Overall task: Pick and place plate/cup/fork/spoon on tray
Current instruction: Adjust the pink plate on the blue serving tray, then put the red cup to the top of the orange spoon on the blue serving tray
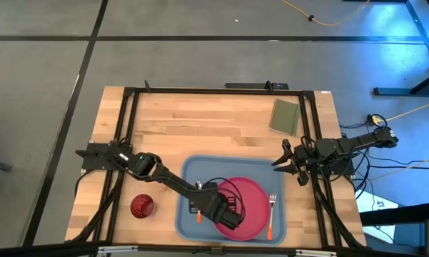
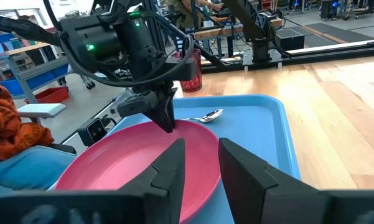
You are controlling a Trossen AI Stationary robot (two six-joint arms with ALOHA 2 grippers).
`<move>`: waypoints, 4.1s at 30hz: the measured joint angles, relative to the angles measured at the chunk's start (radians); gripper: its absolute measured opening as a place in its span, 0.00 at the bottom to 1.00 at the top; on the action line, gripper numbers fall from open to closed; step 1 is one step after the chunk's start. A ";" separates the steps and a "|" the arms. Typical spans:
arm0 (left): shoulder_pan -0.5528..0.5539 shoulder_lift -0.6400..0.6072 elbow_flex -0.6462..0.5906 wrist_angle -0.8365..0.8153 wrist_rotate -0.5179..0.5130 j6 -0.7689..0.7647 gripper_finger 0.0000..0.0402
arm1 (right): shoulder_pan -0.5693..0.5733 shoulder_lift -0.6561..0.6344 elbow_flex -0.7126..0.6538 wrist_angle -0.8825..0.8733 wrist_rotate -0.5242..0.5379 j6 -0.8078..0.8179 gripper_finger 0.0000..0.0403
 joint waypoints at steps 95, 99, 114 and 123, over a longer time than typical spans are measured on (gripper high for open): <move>-0.369 -0.644 -0.621 -0.276 0.079 -0.676 0.18 | 0.000 0.000 0.000 0.000 0.000 0.000 0.25; -0.369 -0.616 -0.622 -0.265 0.096 -0.675 0.18 | 0.000 0.000 0.000 0.000 0.000 0.000 0.25; -0.365 -0.573 -0.622 -0.247 0.116 -0.675 0.18 | 0.000 0.000 0.000 0.000 0.000 0.000 0.25; -0.358 -0.555 -0.628 -0.239 0.118 -0.681 0.18 | 0.000 0.000 0.000 0.000 0.000 0.000 0.25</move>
